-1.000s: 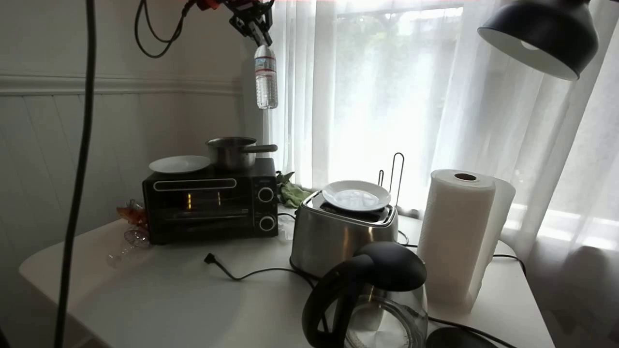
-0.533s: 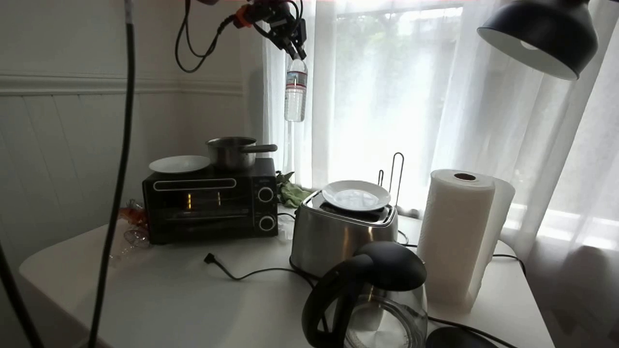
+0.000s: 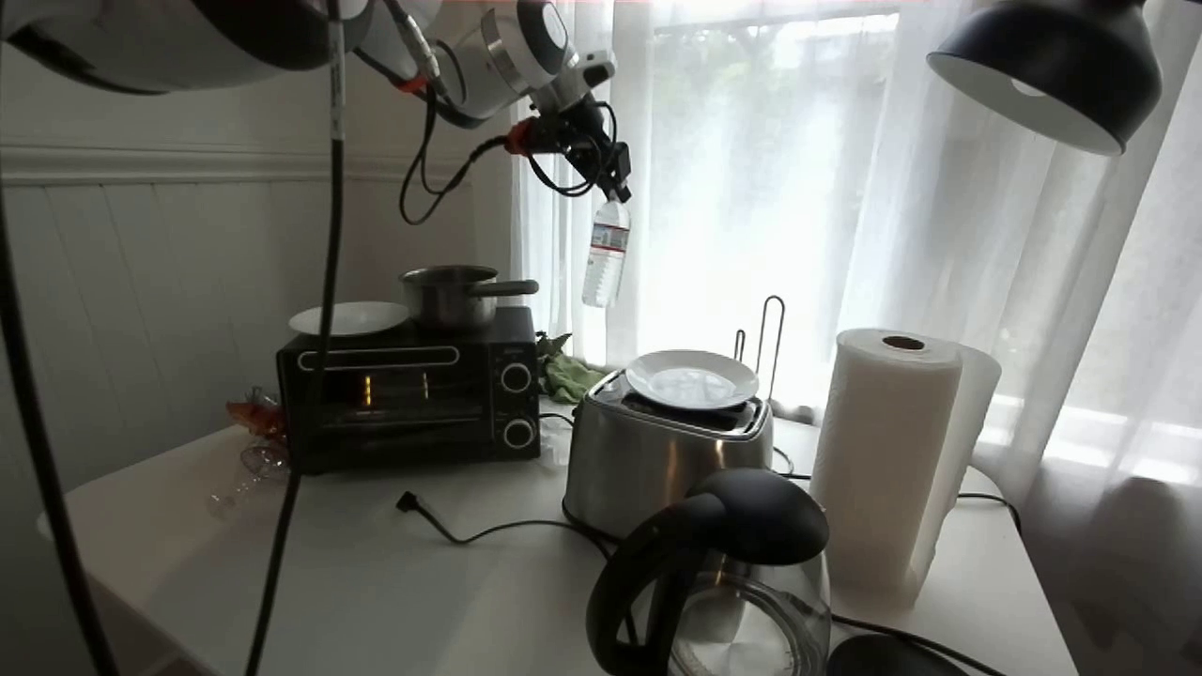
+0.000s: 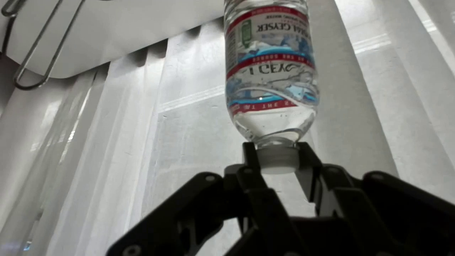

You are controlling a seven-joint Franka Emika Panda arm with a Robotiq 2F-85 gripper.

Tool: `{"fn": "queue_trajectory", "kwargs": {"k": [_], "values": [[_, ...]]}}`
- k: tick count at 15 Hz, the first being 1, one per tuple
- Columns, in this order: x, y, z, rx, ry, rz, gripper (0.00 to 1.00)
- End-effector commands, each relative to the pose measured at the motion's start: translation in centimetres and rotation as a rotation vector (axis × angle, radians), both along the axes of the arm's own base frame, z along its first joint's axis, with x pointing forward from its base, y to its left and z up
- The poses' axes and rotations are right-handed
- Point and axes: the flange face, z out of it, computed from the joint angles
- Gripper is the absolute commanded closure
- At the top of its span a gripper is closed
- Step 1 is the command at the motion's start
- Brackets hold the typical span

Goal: Remove the water bottle from the pot.

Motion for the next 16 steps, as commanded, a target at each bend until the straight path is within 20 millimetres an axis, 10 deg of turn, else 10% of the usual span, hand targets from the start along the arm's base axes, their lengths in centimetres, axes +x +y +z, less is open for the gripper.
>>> {"fn": "queue_trajectory", "kwargs": {"k": [1,14,15,16], "values": [[0.0,-2.4,-2.6,0.014,-0.048,-0.045,0.92],[-2.6,-5.7,-14.7,0.137,-0.162,0.058,0.92],[-1.5,-6.5,-16.0,0.102,-0.134,0.024,0.69],[-1.6,-6.3,-16.4,0.112,-0.138,0.036,0.69]]}}
